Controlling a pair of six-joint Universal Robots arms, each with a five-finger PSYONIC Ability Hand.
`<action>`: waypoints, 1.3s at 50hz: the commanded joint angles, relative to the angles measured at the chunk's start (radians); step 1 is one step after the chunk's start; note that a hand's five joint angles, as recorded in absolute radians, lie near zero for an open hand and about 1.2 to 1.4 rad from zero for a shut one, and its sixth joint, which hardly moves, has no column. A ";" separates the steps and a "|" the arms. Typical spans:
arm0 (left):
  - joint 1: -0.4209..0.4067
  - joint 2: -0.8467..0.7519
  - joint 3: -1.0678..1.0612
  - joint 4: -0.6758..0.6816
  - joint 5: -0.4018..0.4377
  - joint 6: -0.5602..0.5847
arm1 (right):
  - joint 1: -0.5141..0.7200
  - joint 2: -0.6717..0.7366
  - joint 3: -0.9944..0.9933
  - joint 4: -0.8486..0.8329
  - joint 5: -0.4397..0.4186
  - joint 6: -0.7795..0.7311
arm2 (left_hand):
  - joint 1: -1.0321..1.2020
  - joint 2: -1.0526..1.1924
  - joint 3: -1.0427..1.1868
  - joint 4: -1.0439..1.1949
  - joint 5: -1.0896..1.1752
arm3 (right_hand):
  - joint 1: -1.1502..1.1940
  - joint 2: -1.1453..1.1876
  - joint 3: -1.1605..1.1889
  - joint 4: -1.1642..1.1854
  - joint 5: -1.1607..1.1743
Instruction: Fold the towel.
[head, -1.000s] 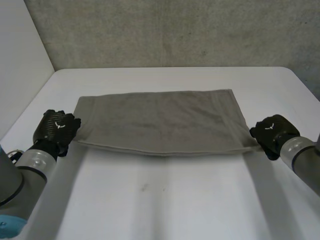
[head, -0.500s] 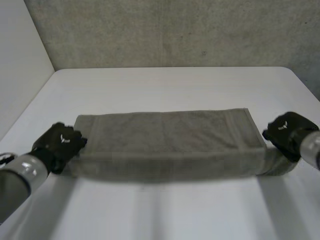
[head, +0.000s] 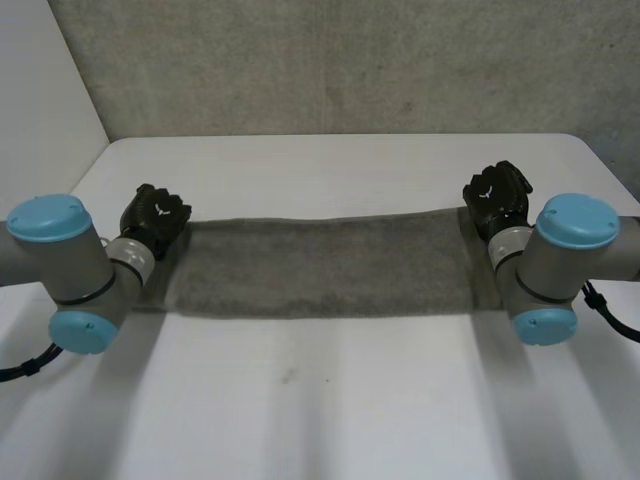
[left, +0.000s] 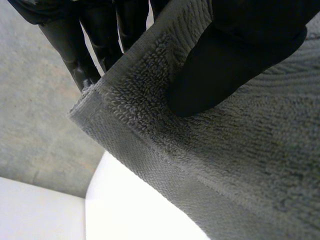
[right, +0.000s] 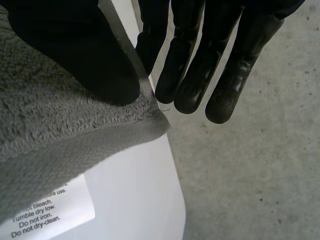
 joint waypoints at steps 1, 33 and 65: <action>-0.012 -0.051 0.068 0.053 -0.003 0.004 | 0.002 0.096 -0.119 -0.029 -0.022 -0.007 | 0.223 0.179 0.180 0.179 0.184 | 0.423 0.214 0.207 0.201 0.227; -0.040 0.476 -0.400 0.056 -0.003 -0.243 | -0.078 -0.480 0.214 0.490 -0.025 0.423 | -0.998 -1.042 -1.041 -1.042 -1.036 | -0.799 -1.008 -1.015 -1.020 -0.994; -0.017 0.536 -0.538 0.079 0.003 -0.615 | -0.207 -0.324 0.492 0.155 -0.225 0.444 | -0.998 -1.042 -1.041 -1.042 -1.036 | -0.372 -0.581 -0.588 -0.593 -0.567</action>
